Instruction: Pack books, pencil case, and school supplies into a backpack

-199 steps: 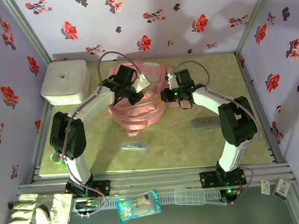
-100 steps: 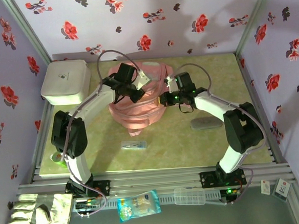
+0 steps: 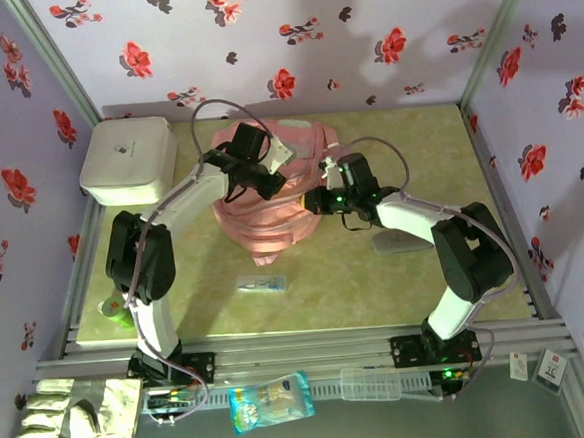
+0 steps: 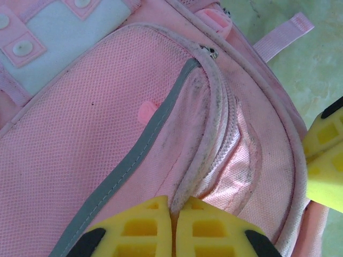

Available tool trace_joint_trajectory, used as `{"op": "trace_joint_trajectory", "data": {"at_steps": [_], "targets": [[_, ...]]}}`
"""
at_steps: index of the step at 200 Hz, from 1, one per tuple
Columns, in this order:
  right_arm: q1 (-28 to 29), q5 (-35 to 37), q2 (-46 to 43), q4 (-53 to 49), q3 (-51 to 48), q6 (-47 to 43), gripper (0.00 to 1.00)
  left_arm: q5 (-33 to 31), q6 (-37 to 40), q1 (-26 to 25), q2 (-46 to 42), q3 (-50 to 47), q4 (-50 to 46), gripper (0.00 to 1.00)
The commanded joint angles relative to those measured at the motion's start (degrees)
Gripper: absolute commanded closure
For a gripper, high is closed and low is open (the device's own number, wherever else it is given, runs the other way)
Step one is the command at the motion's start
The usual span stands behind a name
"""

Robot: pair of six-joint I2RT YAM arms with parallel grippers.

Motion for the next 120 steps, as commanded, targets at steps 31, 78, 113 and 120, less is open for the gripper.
{"op": "trace_joint_trajectory", "data": {"at_steps": [31,78,113,120], "targets": [[1.8,-2.2,-3.4,-2.1,-0.6,-3.9,0.97,2.3,3.9,-0.3,2.9,3.6,3.1,1.0],[1.7,3.8,-5.3,-14.0,1.6,-11.6,0.97,-3.4,10.8,-0.4,2.6,3.7,-3.3,1.0],[3.0,0.7,-3.9,-12.1,2.3,-10.1,0.96,-3.2,8.1,-1.3,3.8,5.1,-2.2,1.0],[3.6,0.3,-3.6,-11.3,2.3,-9.6,0.96,-3.1,7.3,-1.5,4.1,5.4,-1.6,1.0]]}}
